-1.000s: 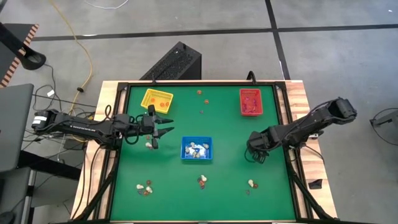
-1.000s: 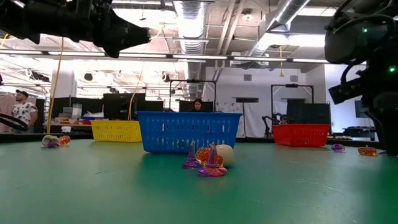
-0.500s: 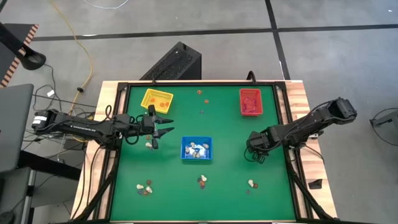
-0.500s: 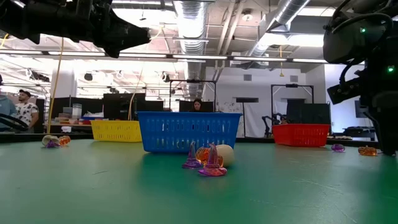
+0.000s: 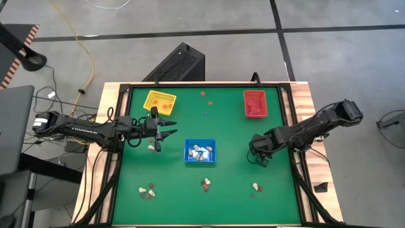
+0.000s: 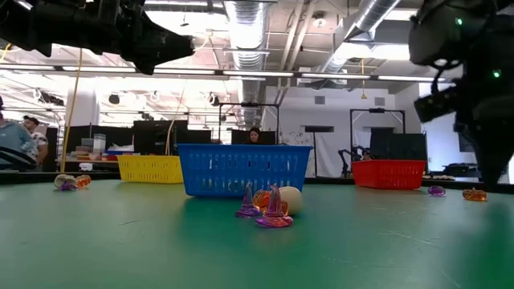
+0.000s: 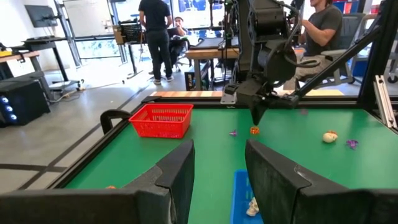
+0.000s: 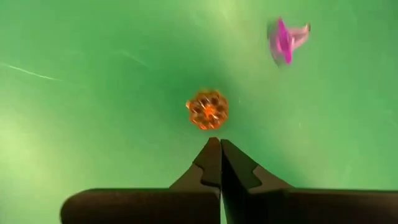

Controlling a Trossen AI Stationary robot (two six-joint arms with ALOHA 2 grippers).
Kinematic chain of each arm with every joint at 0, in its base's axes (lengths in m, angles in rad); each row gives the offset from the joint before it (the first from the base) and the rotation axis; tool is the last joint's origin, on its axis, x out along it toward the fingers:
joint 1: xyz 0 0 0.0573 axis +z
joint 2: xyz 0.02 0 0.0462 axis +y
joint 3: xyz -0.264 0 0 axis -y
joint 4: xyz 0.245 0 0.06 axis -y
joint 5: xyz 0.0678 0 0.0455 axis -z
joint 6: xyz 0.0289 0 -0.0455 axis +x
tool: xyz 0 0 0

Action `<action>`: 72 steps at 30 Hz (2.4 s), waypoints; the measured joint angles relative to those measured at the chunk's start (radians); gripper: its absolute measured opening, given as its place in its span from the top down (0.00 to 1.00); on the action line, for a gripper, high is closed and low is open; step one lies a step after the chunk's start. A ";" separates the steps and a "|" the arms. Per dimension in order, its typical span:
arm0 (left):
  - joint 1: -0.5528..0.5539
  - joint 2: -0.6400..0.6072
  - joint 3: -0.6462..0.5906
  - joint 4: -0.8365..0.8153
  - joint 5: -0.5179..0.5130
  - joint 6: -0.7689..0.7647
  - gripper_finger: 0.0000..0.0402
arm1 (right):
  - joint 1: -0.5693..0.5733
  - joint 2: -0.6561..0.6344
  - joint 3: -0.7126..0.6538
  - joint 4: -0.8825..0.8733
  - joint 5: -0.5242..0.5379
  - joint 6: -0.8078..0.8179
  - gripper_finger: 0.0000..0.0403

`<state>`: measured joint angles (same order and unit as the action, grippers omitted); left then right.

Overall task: Sort Halloween decoration
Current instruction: Put the purple witch hat toy into the red bin

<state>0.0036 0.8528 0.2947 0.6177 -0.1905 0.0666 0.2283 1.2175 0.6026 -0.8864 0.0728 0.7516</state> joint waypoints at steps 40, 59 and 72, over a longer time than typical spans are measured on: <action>0.000 0.000 0.000 0.002 0.002 -0.010 0.67 | 0.612 0.310 0.245 0.663 0.123 0.086 0.73; 0.000 0.000 0.000 -0.001 0.032 -0.017 0.67 | 0.562 0.649 0.590 0.161 -0.046 0.089 0.54; 0.000 0.000 0.000 0.000 0.037 -0.023 0.67 | 0.521 0.557 0.584 0.117 -0.049 0.078 0.59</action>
<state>0.0032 0.8524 0.2947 0.6178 -0.1531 0.0441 0.7494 1.7745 1.1866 -0.7695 0.0243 0.8299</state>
